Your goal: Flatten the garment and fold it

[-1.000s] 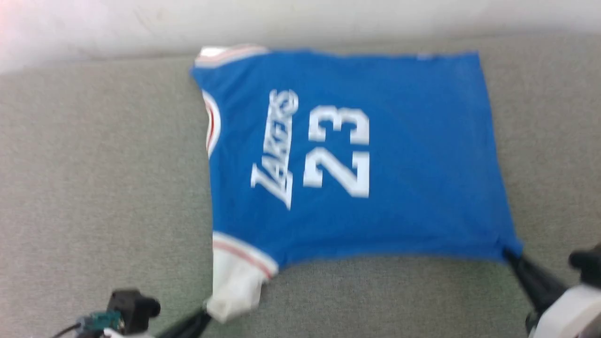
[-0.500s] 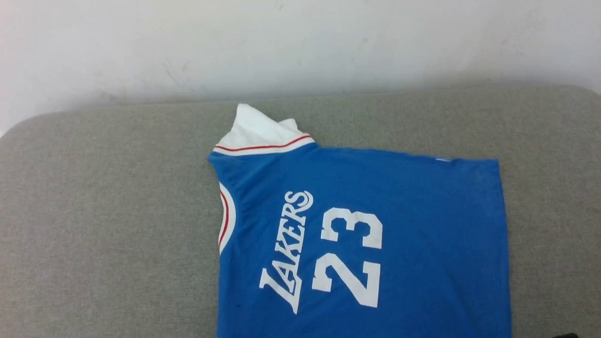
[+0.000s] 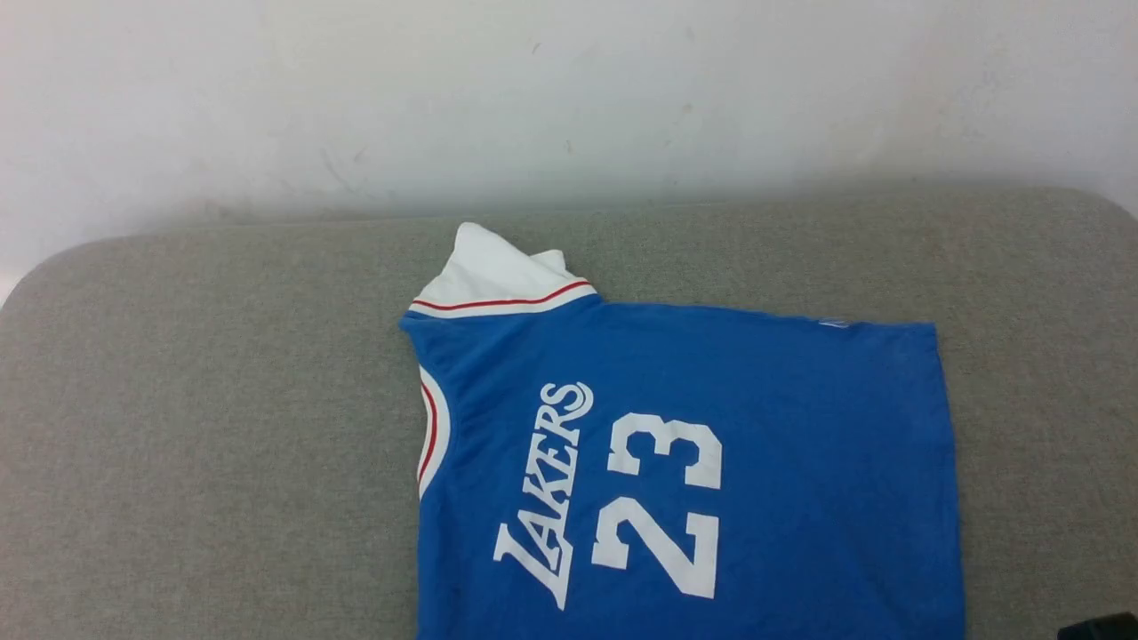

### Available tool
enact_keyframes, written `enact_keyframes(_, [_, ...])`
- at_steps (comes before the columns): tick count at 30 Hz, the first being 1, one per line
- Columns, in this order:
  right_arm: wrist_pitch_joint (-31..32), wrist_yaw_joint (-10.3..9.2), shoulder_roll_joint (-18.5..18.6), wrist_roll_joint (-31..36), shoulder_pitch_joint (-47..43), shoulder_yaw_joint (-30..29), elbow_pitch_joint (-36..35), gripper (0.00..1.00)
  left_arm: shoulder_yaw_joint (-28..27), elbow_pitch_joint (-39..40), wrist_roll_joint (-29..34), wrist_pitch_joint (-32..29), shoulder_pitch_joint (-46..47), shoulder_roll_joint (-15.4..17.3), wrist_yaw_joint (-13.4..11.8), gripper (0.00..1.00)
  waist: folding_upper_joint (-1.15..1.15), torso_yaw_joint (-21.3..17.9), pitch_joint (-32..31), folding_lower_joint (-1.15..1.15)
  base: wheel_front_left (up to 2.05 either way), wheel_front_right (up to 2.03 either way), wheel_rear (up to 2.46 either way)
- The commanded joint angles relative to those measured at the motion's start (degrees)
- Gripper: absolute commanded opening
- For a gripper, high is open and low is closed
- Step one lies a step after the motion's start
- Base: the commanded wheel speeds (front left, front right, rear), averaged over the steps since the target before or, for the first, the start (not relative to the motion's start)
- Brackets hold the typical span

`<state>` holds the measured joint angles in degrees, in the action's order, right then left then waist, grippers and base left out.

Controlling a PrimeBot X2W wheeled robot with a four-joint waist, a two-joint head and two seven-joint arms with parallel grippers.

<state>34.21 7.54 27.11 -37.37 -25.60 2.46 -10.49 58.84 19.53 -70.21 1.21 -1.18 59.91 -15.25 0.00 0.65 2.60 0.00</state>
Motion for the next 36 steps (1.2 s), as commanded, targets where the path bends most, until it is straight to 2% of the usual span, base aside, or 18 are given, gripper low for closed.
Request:
enact_keyframes(1, [-0.9,-0.05,0.1,0.2,1.0,-0.4,-0.6,0.0,-0.9,0.6,1.0,0.8,1.3,0.6,-0.4,0.0,0.0,-0.2,-0.2,0.0,0.0,0.0,0.0])
enact_keyframes(7, [-5.8,-0.05,1.0,1.6,5.1,-1.5,-3.2,0.0,-3.8,3.2,4.4,3.6,4.8,1.9,-0.7,0.0,0.0,-0.9,1.4,0.0,0.0,0.0,0.0])
enact_keyframes(15, [-10.0,-0.05,3.5,5.0,15.2,-2.6,-4.1,0.0,-8.3,3.3,8.7,4.6,13.5,2.2,1.4,0.0,0.0,-1.7,6.6,0.0,0.0,0.0,0.0])
enact_keyframes(20, [-10.9,-0.05,4.1,6.4,19.6,-2.5,-2.9,0.0,-9.5,0.5,10.8,4.5,18.1,0.2,3.1,0.0,0.0,-2.0,9.4,0.0,0.0,0.0,0.0])
enact_keyframes(26, [-13.0,-0.05,4.0,8.3,24.8,-1.3,0.5,0.0,-11.1,-6.0,12.8,6.2,23.6,-3.8,4.8,0.0,0.0,-2.8,13.6,0.0,0.0,0.0,0.0])
enact_keyframes(36, [-15.1,-0.05,3.1,9.2,30.5,2.3,7.6,0.0,-9.1,-17.9,14.2,5.8,27.7,-9.8,8.3,0.0,0.0,-3.0,18.3,0.0,0.0,0.0,0.0])
